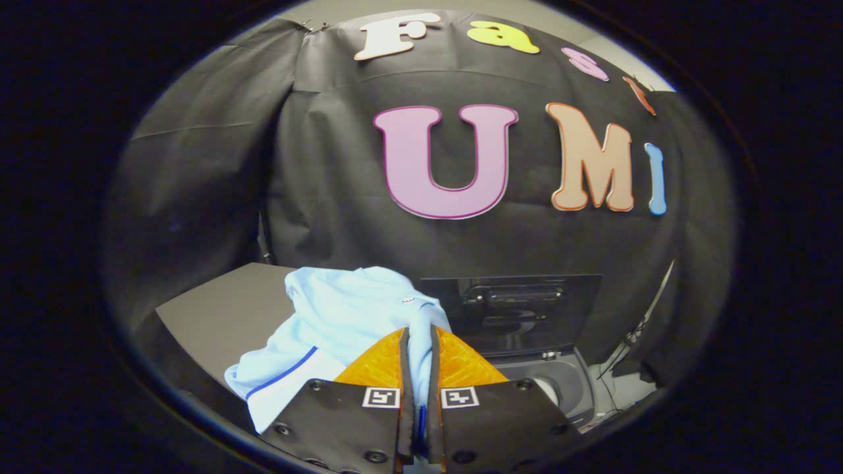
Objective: Put the clothes into the washing machine and then close the washing machine lid.
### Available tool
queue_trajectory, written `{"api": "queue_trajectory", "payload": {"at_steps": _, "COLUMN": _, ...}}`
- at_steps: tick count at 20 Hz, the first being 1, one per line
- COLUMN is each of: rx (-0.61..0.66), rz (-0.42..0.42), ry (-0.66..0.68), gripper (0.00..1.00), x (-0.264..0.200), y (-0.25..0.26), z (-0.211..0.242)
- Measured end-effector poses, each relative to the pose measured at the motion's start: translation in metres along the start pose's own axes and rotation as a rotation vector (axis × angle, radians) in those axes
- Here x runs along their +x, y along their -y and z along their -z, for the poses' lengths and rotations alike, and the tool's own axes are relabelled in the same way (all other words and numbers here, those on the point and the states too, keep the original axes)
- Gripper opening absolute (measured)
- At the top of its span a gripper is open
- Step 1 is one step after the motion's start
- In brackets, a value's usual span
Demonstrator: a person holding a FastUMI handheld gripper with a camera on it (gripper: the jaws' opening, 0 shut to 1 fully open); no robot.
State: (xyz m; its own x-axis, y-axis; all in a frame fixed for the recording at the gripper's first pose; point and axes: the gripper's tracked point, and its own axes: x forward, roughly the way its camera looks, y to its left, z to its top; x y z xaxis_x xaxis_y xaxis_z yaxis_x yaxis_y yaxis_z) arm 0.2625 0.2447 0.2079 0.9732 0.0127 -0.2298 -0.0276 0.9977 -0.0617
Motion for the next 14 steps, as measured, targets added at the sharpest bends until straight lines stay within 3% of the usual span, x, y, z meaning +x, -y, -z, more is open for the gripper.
{"api": "queue_trajectory", "payload": {"at_steps": 8, "rx": -0.069, "rz": 0.205, "ry": 0.037, "gripper": 0.08, "x": 0.018, "y": 0.083, "z": -0.006}}
{"api": "queue_trajectory", "payload": {"at_steps": 12, "rx": -0.041, "rz": 0.25, "ry": 0.018, "gripper": 0.28, "x": 0.029, "y": 0.103, "z": 0.012}}
{"api": "queue_trajectory", "payload": {"at_steps": 14, "rx": -0.011, "rz": 0.238, "ry": 0.011, "gripper": 0.28, "x": 0.032, "y": 0.102, "z": 0.017}}
